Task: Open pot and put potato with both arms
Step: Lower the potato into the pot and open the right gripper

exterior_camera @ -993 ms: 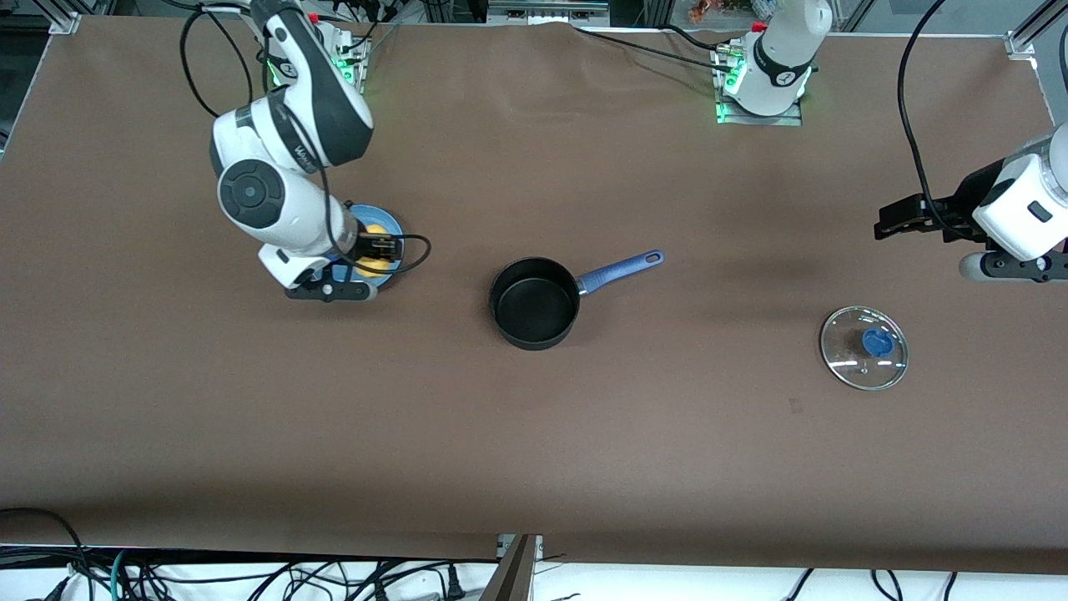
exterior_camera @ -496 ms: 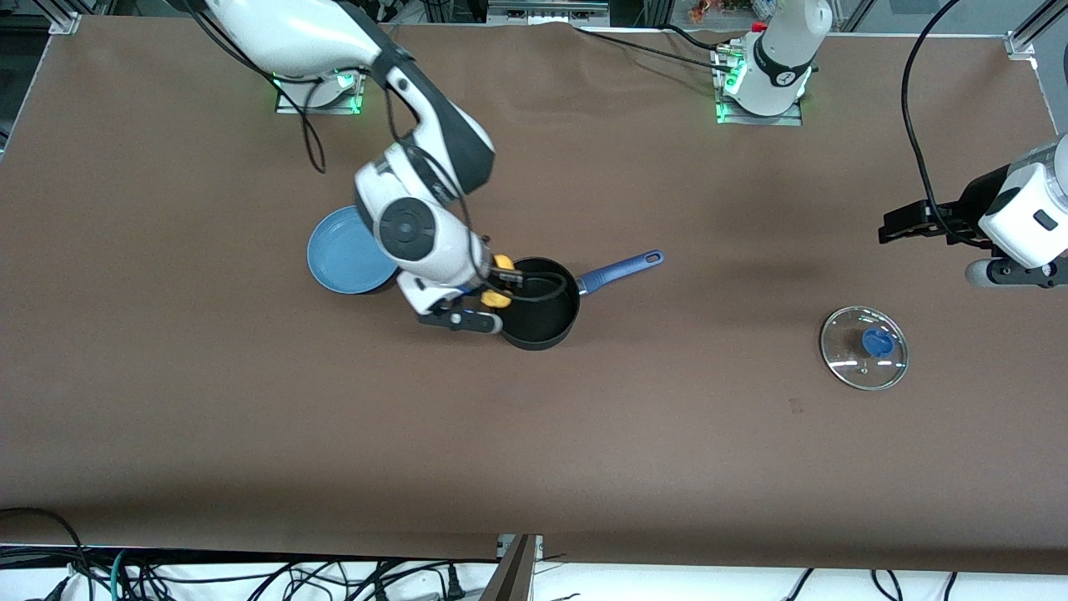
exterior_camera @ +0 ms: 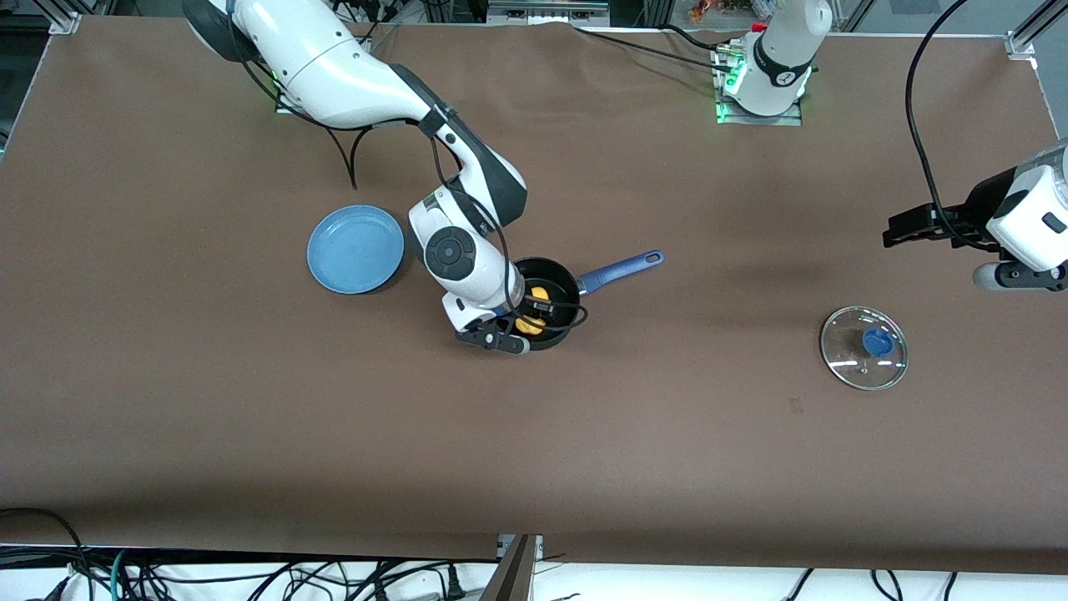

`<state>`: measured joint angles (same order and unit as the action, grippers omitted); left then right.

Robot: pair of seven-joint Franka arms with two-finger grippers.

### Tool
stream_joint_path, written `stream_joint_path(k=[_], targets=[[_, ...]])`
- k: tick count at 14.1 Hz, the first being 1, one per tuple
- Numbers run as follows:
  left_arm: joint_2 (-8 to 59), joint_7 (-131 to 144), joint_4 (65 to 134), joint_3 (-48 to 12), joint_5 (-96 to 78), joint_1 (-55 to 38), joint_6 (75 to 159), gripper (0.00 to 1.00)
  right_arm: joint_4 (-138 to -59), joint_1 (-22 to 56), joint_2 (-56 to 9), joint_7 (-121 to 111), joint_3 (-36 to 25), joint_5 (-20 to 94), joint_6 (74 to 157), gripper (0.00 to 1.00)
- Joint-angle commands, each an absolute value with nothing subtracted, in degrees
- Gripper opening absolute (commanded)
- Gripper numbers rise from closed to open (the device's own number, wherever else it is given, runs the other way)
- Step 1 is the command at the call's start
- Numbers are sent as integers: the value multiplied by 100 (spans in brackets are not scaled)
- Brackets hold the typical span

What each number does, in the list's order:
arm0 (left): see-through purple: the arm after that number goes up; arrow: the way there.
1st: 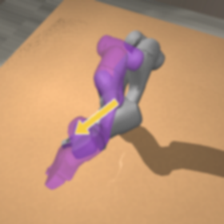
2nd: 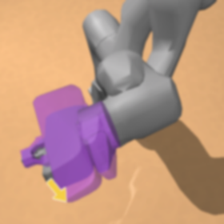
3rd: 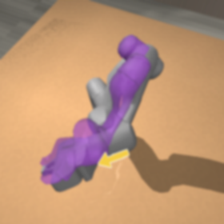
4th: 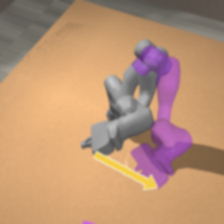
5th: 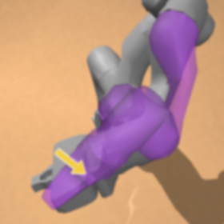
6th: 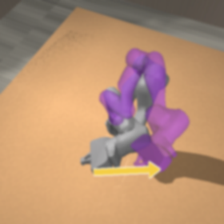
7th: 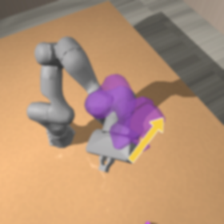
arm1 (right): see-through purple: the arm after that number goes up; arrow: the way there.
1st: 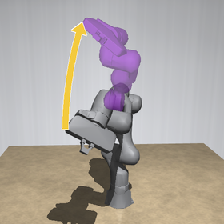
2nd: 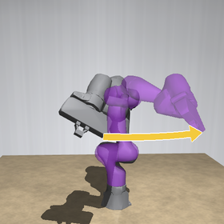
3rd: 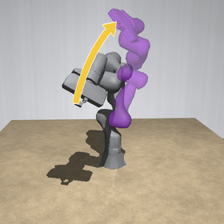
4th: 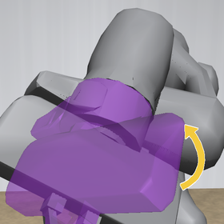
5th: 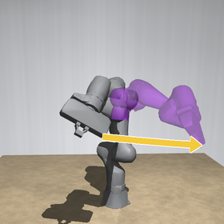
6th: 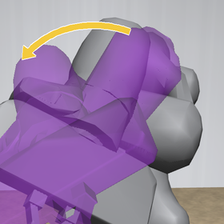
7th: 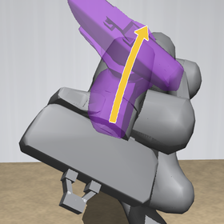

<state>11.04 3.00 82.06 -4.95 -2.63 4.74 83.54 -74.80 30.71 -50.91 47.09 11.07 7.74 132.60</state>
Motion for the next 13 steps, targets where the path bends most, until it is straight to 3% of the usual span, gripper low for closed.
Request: stream_joint_path(k=[1,2,3,8,13], targets=[[1213,325,8016,-510,-185,475,8297,100,-7268,3234,-5317,4843,1090,712,13289,32],[1213,325,8016,-510,-202,475,8297,100,-7277,3243,-5317,4843,1081,703,13289,45],[1213,325,8016,-510,-211,475,8297,100,-7277,3269,-5317,4860,1081,677,13280,99],[1248,316,8007,-510,-211,475,8297,100,-7277,3278,-5168,4825,1072,387,13140,100],[1257,325,8007,-510,-185,475,8288,100,-7268,3243,-4186,4781,705,308,11648,100]])
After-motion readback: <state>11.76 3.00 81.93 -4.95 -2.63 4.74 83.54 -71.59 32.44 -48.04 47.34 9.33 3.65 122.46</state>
